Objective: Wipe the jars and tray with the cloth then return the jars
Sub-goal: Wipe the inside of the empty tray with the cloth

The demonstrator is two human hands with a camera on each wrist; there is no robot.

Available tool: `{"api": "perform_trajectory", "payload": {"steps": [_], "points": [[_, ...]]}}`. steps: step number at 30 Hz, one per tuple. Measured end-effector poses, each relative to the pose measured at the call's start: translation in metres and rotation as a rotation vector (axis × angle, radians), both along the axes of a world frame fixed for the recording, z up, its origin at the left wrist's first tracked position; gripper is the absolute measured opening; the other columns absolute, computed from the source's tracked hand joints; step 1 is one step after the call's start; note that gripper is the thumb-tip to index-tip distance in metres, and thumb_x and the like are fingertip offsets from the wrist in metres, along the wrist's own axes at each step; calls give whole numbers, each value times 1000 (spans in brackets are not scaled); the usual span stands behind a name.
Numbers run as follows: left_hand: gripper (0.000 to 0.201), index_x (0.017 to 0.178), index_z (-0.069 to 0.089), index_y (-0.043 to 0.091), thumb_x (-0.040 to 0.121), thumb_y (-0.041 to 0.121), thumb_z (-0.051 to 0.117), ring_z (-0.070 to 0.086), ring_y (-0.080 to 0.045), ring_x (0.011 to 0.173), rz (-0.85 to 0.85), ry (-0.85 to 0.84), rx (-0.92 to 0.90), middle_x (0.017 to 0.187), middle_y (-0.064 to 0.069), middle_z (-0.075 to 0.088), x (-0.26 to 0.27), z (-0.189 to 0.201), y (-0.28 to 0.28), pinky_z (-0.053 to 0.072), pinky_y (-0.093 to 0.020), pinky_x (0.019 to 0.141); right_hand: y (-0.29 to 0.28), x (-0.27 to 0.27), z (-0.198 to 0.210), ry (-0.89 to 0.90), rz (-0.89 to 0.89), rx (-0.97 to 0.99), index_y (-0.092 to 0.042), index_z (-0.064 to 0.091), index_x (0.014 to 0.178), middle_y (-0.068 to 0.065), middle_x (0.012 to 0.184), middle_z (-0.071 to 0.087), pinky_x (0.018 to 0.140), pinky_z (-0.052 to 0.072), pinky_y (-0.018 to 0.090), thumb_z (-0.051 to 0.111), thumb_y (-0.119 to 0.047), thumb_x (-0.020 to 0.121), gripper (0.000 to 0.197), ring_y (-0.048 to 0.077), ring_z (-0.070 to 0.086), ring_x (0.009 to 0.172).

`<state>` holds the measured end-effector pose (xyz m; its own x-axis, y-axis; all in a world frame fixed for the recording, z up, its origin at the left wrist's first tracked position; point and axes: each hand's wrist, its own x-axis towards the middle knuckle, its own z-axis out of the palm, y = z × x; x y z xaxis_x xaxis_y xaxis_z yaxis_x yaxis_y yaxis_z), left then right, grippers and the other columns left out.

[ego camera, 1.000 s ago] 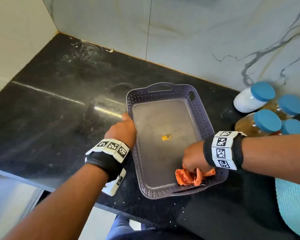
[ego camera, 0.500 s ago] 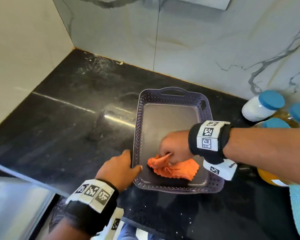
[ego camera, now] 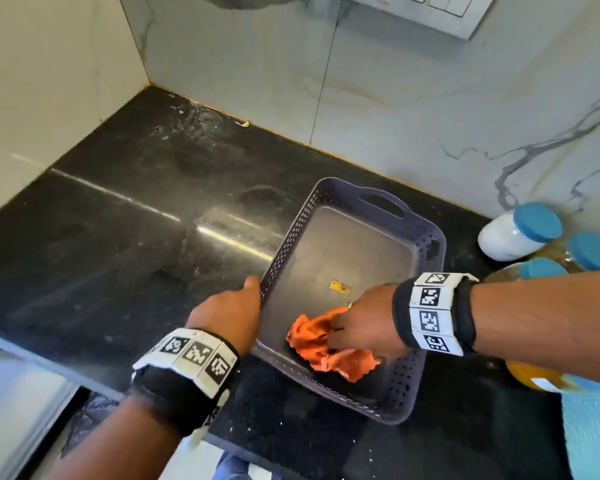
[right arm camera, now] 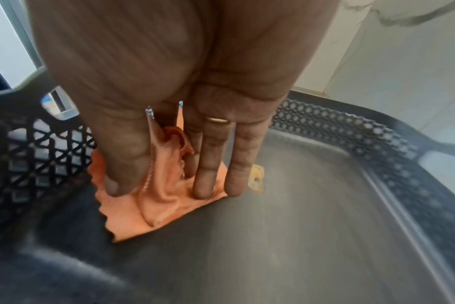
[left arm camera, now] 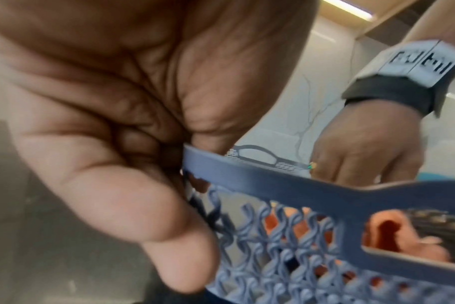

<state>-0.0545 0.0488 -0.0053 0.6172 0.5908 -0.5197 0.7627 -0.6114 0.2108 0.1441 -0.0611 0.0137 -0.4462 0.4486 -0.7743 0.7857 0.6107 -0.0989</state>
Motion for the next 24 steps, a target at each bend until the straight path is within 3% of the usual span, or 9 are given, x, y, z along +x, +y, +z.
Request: {"api": "perform_trajectory", "payload": {"steps": [2, 6, 8, 11, 14, 16, 20, 24], "points": [[17, 118, 42, 21, 101, 21, 45, 69, -38, 98, -10, -39, 71, 107, -12, 70, 10, 3, 21, 44, -39, 69, 11, -7, 5, 17, -35, 20, -18, 49, 121, 7, 113, 56, 57, 43, 37, 60, -24, 90, 33, 32, 61, 87], [21, 123, 52, 25, 102, 28, 48, 67, -39, 100, -14, -139, 99, 109, -13, 69, 19, 0, 49, 47, -39, 72, 38, -24, 7, -5, 29, 43, -23, 49, 123, 5, 111, 59, 68, 53, 40, 57, -32, 92, 33, 31, 62, 93], [27, 127, 53, 23, 101, 28, 53, 66, -42, 104, 87, -252, 57, 114, -17, 69, 16, -3, 58, 50, -42, 82, 46, -34, 4, -6, -23, 66, -24, 44, 129, 4, 113, 58, 68, 52, 40, 61, -44, 90, 47, 30, 62, 93], [42, 133, 52, 19, 97, 36, 62, 63, -39, 111, 378, -413, -55, 118, -15, 69, -2, -3, 55, 49, -41, 91, 54, -40, -8, -19, -192, 173, -21, 42, 134, 2, 117, 56, 59, 45, 36, 63, -58, 82, 66, 30, 63, 91], [45, 122, 50, 22, 90, 52, 60, 69, -34, 95, 441, -363, -228, 103, -8, 72, -24, -6, 26, 56, -42, 85, 65, -42, -18, -43, -283, 266, -20, 50, 130, 1, 121, 52, 53, 41, 33, 64, -63, 78, 69, 27, 63, 84], [30, 107, 44, 22, 91, 46, 54, 71, -36, 82, 379, -311, -325, 93, -9, 72, -31, -9, 6, 59, -43, 76, 73, -44, -20, -64, -285, 286, -17, 56, 125, 4, 118, 52, 56, 45, 34, 68, -62, 75, 68, 28, 62, 87], [12, 103, 37, 15, 102, 23, 45, 67, -41, 91, 276, -294, -235, 98, -17, 70, -26, -13, 0, 52, -45, 76, 80, -54, -21, 1, -344, 335, -16, 53, 121, 6, 110, 57, 57, 41, 34, 71, -64, 71, 72, 29, 62, 90], [10, 102, 33, 16, 104, 22, 40, 68, -38, 87, 193, -246, -166, 93, -13, 70, -23, -15, 6, 53, -45, 73, 83, -58, -21, 124, -470, 308, -15, 45, 126, 11, 115, 52, 63, 35, 31, 62, -38, 88, 47, 32, 61, 94]]}}
